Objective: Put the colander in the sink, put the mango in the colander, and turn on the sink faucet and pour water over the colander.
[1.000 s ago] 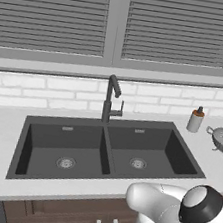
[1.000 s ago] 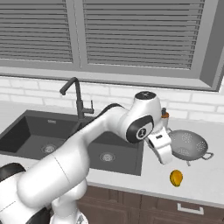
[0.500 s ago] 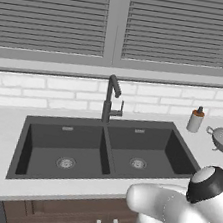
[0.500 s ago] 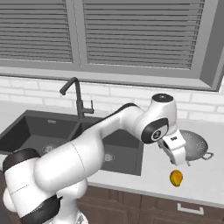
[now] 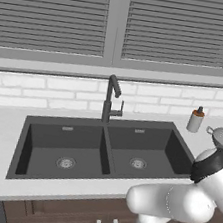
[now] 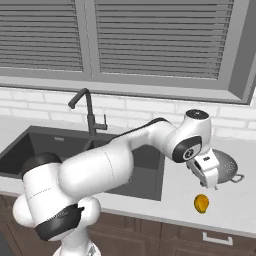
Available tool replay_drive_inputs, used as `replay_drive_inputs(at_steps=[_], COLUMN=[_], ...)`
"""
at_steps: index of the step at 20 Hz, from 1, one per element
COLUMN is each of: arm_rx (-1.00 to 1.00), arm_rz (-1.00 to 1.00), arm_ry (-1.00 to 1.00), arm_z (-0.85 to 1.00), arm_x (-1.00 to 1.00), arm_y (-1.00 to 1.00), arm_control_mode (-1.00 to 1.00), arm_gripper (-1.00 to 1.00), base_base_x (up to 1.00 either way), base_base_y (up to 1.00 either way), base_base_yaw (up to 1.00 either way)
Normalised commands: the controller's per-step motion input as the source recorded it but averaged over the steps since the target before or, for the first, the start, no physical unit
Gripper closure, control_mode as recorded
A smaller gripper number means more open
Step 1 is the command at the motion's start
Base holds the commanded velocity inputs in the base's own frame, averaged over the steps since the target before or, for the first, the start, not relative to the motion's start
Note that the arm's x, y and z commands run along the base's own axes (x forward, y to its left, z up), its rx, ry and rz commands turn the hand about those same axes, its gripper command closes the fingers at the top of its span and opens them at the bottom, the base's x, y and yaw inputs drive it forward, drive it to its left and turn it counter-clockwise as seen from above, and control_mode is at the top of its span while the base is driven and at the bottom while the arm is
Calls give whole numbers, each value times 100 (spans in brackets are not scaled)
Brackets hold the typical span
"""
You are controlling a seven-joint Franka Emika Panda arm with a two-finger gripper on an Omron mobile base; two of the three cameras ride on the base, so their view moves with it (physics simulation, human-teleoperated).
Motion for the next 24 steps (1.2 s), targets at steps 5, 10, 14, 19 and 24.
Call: replay_drive_inputs(at_steps=[5, 10, 14, 19, 24], arm_rx=[3, 22, 22, 8, 3], arm_rz=[0, 0, -1, -2, 0], arm_ry=[0, 0, 0, 0, 0], arm_z=[-25, -26, -16, 0, 3], arm_x=[16, 0, 20, 28, 12], arm_y=[-30, -59, -24, -5, -6], arm_control_mode=[-100, -100, -100, -100, -100], arm_gripper=[-100, -100, -100, -100, -100], base_base_x=[0, 0, 0, 0, 0], base_base_y=[0, 0, 0, 0, 0], base_base_yaw=[0, 0, 0, 0, 0])
